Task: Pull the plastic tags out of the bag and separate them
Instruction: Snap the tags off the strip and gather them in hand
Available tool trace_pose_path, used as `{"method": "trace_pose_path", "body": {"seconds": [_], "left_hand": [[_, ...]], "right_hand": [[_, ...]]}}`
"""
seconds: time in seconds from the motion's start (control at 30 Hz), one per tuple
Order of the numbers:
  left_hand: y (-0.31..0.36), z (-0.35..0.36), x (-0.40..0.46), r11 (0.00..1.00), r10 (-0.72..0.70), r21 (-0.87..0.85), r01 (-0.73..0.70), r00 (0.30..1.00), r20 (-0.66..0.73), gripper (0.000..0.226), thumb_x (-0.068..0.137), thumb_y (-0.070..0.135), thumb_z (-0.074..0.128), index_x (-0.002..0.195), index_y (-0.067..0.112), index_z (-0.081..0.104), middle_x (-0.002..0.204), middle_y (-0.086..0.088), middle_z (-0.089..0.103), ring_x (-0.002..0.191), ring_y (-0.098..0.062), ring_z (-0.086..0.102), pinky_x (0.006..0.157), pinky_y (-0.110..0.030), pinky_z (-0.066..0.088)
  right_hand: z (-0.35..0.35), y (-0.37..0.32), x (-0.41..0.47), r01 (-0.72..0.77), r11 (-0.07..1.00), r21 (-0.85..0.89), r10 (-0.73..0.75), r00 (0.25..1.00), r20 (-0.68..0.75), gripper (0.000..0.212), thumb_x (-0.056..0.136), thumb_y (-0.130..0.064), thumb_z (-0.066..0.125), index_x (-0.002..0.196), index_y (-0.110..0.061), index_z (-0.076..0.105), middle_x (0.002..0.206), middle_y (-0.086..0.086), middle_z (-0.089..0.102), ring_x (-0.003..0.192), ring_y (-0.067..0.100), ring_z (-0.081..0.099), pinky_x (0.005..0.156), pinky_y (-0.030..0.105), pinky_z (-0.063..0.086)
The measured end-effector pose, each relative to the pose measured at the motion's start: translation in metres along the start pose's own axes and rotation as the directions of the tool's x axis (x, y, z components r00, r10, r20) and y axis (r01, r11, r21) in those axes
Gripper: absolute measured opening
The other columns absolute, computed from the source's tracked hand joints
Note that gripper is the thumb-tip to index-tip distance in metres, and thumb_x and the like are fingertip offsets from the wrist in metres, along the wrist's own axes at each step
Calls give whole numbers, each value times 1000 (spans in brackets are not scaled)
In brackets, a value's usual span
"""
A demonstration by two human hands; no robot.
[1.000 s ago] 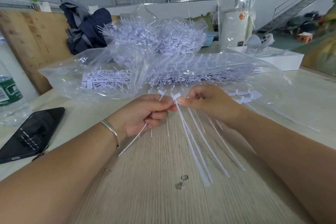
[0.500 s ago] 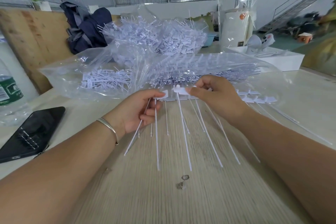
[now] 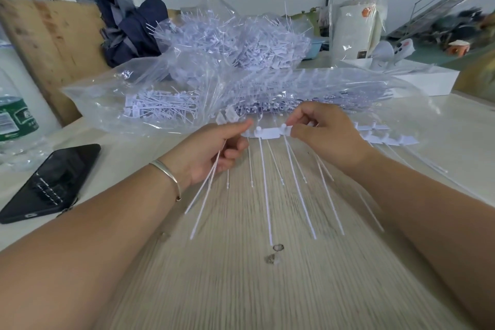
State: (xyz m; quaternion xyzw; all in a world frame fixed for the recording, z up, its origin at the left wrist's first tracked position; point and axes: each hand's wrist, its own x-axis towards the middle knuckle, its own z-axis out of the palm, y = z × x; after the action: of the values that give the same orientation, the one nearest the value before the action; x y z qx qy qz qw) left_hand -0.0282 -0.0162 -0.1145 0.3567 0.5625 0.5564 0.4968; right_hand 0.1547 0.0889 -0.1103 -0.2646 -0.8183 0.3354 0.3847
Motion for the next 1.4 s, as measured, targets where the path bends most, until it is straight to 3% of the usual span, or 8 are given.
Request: {"method": "trace_pose_path", "body": {"seconds": [0.37, 0.53, 0.8, 1.0, 1.1, 1.2, 1.27, 1.4], "left_hand": [[-2, 0, 3, 997, -24, -79, 18, 997, -72, 37, 75, 48, 66, 72, 15, 49, 57, 0, 56, 39, -4, 43, 33, -13, 36], [-3, -2, 3, 989, -21, -149, 17, 999, -24, 32, 92, 40, 56, 77, 13, 51, 63, -1, 52, 33, -1, 31, 25, -12, 23], [-2, 0, 2, 988, -101, -126, 94, 994, -50, 41, 86, 53, 59, 85, 12, 54, 60, -2, 56, 33, -3, 29, 25, -12, 19], [0, 3, -1, 995, -95, 14, 95, 995, -7, 28, 74, 40, 73, 77, 18, 55, 57, 4, 46, 36, -1, 24, 26, -12, 16], [0, 5, -3, 995, -64, 73, 66, 998, -24, 22, 67, 34, 78, 53, 22, 65, 56, 6, 46, 35, -2, 22, 27, -13, 15], [0, 4, -2, 998, -45, 46, 49, 996, -78, 16, 78, 25, 74, 69, 18, 63, 56, 5, 47, 35, -2, 21, 29, -13, 12], [1, 2, -1, 999, -40, 13, 41, 996, -84, 15, 85, 22, 69, 79, 15, 58, 58, 4, 49, 35, -2, 22, 30, -13, 11], [1, 2, -4, 1000, -22, 7, 22, 999, -45, 14, 91, 18, 62, 80, 14, 54, 67, 1, 51, 36, -1, 25, 28, -12, 15]], "right_hand": [[-1, 0, 1, 45, 999, -17, -45, 999, -14, 18, 85, 2, 56, 87, -10, 68, 76, 0, 55, 58, -2, 43, 57, 8, 35], [-2, -2, -1, 63, 998, -30, -63, 998, 8, 25, 87, 5, 50, 85, -12, 68, 77, 3, 57, 64, 7, 45, 59, 15, 35], [0, -4, -4, 98, 995, -14, -98, 994, 38, 18, 87, 4, 54, 88, -7, 68, 77, 4, 57, 58, -1, 43, 59, 9, 37], [-1, -4, -4, 129, 989, -71, -126, 991, 44, 14, 87, 0, 56, 90, -8, 67, 76, -2, 59, 64, 2, 50, 64, 11, 41], [-2, -5, -5, 157, 973, -171, -149, 987, 55, 13, 87, -4, 58, 91, -14, 66, 82, -2, 63, 78, 15, 58, 74, 19, 44], [-5, -5, -2, 197, 898, -395, -183, 980, 72, 8, 88, -23, 61, 93, -17, 64, 80, -3, 62, 78, 18, 59, 84, 32, 46], [-8, -2, 0, 115, 838, -533, -95, 993, 65, 26, 88, -46, 58, 92, -21, 61, 78, -6, 59, 78, 16, 57, 86, 35, 43], [-12, 4, 2, -114, 940, -322, 134, 990, 40, 51, 74, -65, 64, 74, -14, 59, 67, -6, 52, 67, 12, 51, 63, 28, 36]]}}
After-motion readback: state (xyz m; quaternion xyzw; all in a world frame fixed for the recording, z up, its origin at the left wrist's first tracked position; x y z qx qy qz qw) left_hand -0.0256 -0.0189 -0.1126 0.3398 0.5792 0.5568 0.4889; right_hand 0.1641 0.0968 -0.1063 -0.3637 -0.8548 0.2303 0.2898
